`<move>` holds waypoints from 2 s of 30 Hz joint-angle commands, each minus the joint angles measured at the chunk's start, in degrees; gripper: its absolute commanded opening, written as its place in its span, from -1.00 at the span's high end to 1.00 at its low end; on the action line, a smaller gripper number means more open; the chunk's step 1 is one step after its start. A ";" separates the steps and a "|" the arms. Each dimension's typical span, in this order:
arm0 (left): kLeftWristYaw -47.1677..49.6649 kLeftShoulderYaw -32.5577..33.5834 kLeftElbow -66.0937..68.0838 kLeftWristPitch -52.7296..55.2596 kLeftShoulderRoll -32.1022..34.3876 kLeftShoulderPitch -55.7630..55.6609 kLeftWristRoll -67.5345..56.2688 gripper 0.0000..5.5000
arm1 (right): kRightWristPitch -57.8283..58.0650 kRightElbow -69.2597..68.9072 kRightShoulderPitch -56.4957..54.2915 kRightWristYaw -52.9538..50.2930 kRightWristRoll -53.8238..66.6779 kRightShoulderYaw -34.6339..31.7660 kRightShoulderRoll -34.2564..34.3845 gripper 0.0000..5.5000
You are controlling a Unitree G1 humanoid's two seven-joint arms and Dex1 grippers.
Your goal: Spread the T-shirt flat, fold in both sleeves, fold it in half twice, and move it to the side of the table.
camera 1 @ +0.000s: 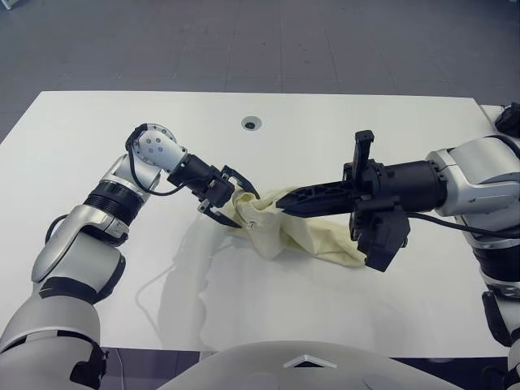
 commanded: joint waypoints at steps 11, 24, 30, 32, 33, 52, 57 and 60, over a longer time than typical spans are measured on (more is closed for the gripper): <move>-0.53 -6.56 -3.96 1.57 7.17 -4.19 -4.72 0.70 | 0.22 -2.18 6.66 0.07 -3.75 -0.76 -1.39 1.00; 4.59 4.21 7.36 9.25 6.39 -13.38 2.92 0.99 | 15.11 21.32 -0.99 -7.89 -10.09 -7.79 0.64 1.00; 29.06 4.51 29.23 15.68 -3.74 -29.48 22.16 0.99 | 13.58 50.85 -21.60 -14.93 -21.37 -2.32 8.03 1.00; 36.38 3.25 33.76 16.14 -6.23 -32.17 27.41 0.99 | 10.45 62.74 -29.37 -19.95 -26.60 0.44 10.77 1.00; 39.07 2.79 35.42 16.40 -7.02 -33.15 29.58 0.99 | 9.52 68.52 -33.28 -23.12 -29.11 1.79 12.18 1.00; 70.25 1.46 42.16 10.70 -8.50 -38.76 51.98 0.99 | 3.31 95.26 -53.47 -50.76 -47.22 12.10 12.22 1.00; 52.23 4.61 32.94 -7.14 1.42 -25.28 45.80 0.99 | -4.97 62.21 -27.27 -20.93 -21.74 8.35 -0.05 1.00; 40.43 5.64 6.94 -6.35 13.59 -3.86 34.21 0.99 | 7.47 29.82 -5.10 -10.98 -4.10 9.58 -12.93 1.00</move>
